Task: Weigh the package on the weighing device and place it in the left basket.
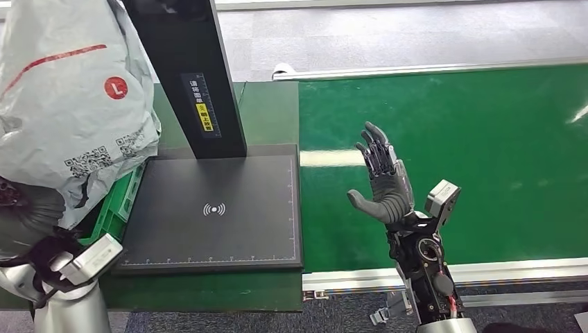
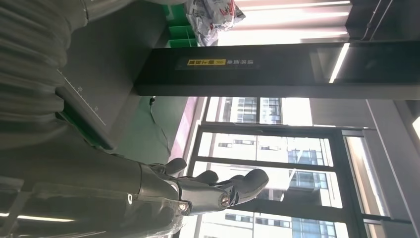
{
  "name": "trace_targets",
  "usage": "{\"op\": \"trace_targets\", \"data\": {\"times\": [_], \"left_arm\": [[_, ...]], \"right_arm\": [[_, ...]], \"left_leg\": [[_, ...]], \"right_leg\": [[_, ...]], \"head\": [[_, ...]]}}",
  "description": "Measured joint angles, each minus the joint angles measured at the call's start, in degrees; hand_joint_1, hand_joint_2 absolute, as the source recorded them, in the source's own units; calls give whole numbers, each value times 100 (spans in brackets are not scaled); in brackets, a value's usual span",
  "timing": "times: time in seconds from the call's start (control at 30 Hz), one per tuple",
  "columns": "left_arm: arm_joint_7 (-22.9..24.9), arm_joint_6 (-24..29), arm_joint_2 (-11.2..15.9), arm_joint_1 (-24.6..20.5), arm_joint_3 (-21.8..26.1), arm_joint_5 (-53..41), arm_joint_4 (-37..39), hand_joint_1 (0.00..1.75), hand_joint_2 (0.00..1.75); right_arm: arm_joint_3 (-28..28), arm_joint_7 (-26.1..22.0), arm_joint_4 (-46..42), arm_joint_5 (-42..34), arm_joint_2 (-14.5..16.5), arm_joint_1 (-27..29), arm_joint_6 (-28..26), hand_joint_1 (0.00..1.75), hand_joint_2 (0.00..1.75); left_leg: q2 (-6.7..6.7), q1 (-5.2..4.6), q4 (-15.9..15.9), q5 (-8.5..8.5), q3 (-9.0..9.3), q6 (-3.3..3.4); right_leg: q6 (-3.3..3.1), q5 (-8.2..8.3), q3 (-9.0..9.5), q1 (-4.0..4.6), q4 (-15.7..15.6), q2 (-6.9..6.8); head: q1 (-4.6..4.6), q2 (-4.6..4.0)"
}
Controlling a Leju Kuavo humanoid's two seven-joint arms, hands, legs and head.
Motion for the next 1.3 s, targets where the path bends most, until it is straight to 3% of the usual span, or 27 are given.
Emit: {"op": "trace_targets", "data": {"times": [0.1, 0.23, 0.37, 0.5, 0.7, 0.9, 1.17, 1.2, 1.3], "left_arm": [[402, -2, -34, -517, 689, -1284, 992, 175, 175], [2616, -1, 277, -1000, 1292, -2939, 2683, 175, 175], [4043, 1, 783, -1222, 1218, -3268, 3943, 175, 175], [5448, 1, 1480, -1513, 571, -3275, 5247, 175, 175], [5701, 5, 2024, -1803, 32, -3276, 6415, 175, 175], [5759, 5, 2198, -1937, -131, -3276, 6866, 175, 175], [6218, 7, 2482, -2059, -279, -3264, 7717, 175, 175], [6168, 7, 2507, -2061, -266, -3249, 7790, 170, 175], [5959, -2, 2538, -2118, -200, -3222, 8013, 61, 175]], "right_arm": [[-16, -13, -54, 37, -45, 91, -5, 0, 175], [-89, 35, -146, 134, -73, 173, 61, 0, 175], [-133, 74, -176, 165, -101, 196, 107, 0, 175], [-138, 73, -178, 178, -117, 200, 145, 0, 175], [-142, 68, -180, 180, -141, 211, 176, 0, 175], [-142, 65, -183, 179, -156, 213, 183, 0, 175], [-140, 44, -184, 237, -161, 216, 205, 0, 175], [-139, 44, -184, 250, -161, 216, 205, 0, 175], [-139, 44, -184, 272, -161, 215, 202, 0, 175]], "left_leg": [[-14, 0, 0, 7, 2, 1], [40, 2, -2, 12, 2, -4], [41, 3, -2, 13, -4, -5], [40, 3, -2, 13, -7, -6], [40, 2, -2, 14, -4, -5], [39, 3, -2, 15, -1, -6], [40, 3, -5, 15, 10, -7], [39, 3, -5, 15, 11, -7], [36, 2, -6, 15, 18, -7]], "right_leg": [[-3, 3, 9, 0, -1, -17], [-19, 24, -6, 4, 2, 27], [-18, 25, -15, 5, 2, 32], [-18, 25, -17, 4, 2, 32], [-18, 25, -12, 4, 2, 32], [-18, 25, -8, 4, 2, 31], [-18, 25, 2, 4, 3, 31], [-18, 25, 4, 4, 3, 31], [-18, 25, 13, 4, 2, 28]], "head": [[3, 0], [0, 0], [2, 0], [2, 0], [2, 0], [2, 0], [2, 0], [1, 0], [1, 0]]}}
